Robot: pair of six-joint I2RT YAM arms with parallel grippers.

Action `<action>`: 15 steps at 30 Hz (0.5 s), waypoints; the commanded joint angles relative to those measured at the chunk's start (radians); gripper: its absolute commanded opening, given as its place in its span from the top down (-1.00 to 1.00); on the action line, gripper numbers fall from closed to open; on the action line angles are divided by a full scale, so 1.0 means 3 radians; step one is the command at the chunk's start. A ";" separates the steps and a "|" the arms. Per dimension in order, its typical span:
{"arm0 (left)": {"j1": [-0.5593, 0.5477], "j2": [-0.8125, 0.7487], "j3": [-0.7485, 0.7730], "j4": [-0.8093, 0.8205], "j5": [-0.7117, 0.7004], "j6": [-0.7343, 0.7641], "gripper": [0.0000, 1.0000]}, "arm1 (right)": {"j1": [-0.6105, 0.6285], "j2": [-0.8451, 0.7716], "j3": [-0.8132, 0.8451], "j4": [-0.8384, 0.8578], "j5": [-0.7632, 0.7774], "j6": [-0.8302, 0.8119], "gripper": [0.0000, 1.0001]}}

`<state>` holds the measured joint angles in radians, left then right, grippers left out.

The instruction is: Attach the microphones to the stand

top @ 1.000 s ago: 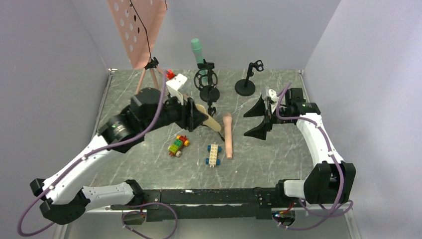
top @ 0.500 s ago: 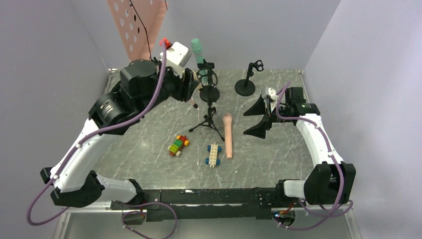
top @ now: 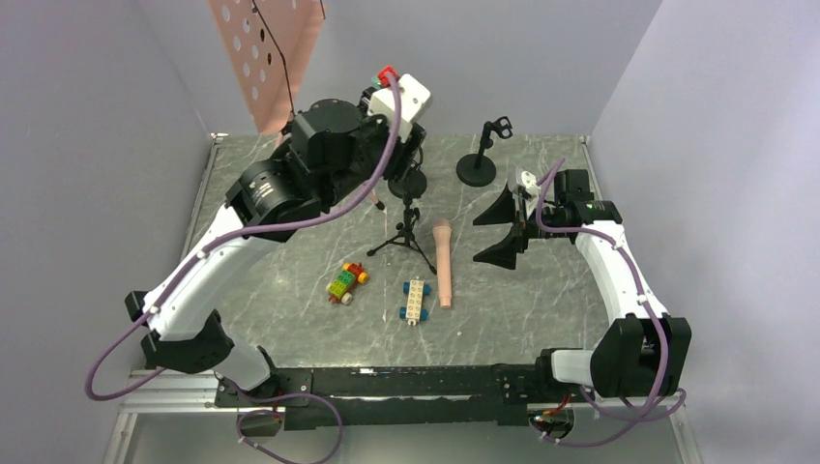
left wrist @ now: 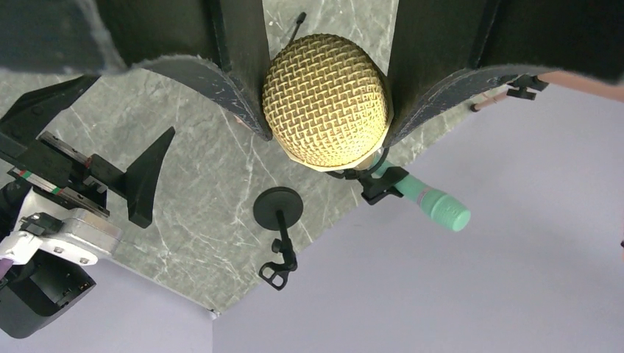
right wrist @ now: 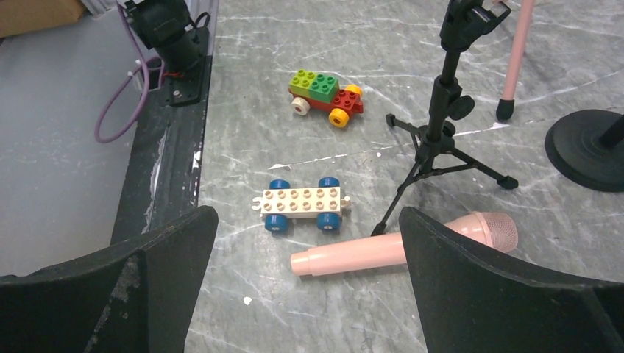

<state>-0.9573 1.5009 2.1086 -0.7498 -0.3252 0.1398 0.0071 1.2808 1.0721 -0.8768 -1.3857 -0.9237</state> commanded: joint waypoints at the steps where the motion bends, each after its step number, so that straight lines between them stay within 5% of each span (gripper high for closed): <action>1: -0.0112 0.0129 0.0228 0.0017 -0.0265 0.0230 1.00 | -0.0003 0.0004 0.0036 -0.0069 -0.0070 -0.0195 -0.99; 15: -0.0168 0.0402 0.0390 -0.0278 -0.0273 0.0243 1.00 | -0.0003 0.0030 0.0041 -0.0107 -0.0085 -0.0235 -1.00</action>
<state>-1.0019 1.6306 2.1830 -0.8288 -0.3878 0.1982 0.0071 1.2888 1.0721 -0.8970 -1.3861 -0.9543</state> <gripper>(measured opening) 0.557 0.995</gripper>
